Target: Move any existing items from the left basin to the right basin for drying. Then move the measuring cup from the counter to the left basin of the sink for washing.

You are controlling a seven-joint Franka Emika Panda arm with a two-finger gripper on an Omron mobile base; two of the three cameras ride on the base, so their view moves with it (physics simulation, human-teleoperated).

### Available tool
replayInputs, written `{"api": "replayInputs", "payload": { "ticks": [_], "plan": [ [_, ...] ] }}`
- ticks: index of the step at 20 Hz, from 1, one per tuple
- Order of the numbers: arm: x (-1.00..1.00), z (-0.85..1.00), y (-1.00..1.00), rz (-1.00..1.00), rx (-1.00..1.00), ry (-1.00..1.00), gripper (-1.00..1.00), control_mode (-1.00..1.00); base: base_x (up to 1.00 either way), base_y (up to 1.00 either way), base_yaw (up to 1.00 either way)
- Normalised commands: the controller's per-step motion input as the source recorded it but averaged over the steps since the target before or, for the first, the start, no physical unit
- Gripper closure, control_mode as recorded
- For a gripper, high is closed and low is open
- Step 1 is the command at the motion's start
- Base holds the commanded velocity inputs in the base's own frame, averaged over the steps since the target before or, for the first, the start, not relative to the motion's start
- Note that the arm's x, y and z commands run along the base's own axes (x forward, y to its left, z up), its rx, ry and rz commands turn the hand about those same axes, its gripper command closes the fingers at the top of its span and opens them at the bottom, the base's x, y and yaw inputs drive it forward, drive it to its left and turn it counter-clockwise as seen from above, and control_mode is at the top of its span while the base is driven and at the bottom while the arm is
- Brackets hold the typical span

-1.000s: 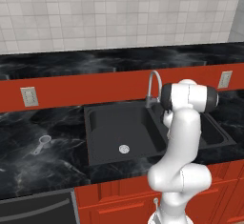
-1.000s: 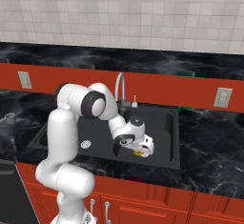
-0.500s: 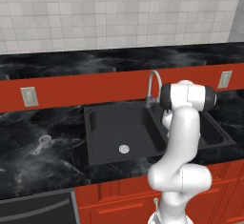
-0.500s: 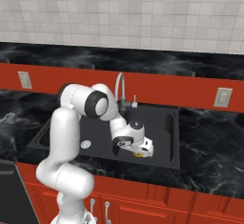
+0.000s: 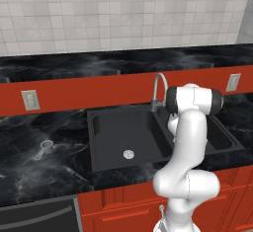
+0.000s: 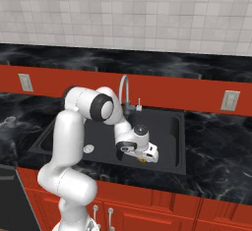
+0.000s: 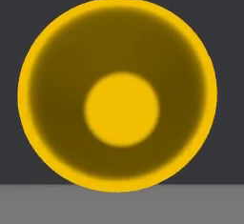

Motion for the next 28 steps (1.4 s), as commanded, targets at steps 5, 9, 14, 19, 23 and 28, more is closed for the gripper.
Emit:
{"api": "replayInputs", "payload": {
  "ticks": [5,9,14,19,23,28],
  "plan": [
    [0.01,-0.04,0.00,0.00,0.00,0.00,-1.00,-1.00,0.00,0.00,0.00],
    [0.00,0.00,0.00,0.00,0.00,-0.02,-1.00,-1.00,0.00,0.00,0.00],
    [-0.03,0.12,0.00,0.00,0.00,-0.01,-1.00,-1.00,0.00,0.00,0.00],
    [-0.09,0.36,0.00,0.00,0.00,0.00,-1.00,-1.00,0.00,0.00,0.00],
    [-0.02,0.50,0.01,0.00,0.00,0.00,-1.00,-1.00,0.00,0.00,0.00],
    [0.00,0.59,0.02,0.00,-0.01,0.00,-1.00,-1.00,0.00,0.00,0.00]
  ]
}}
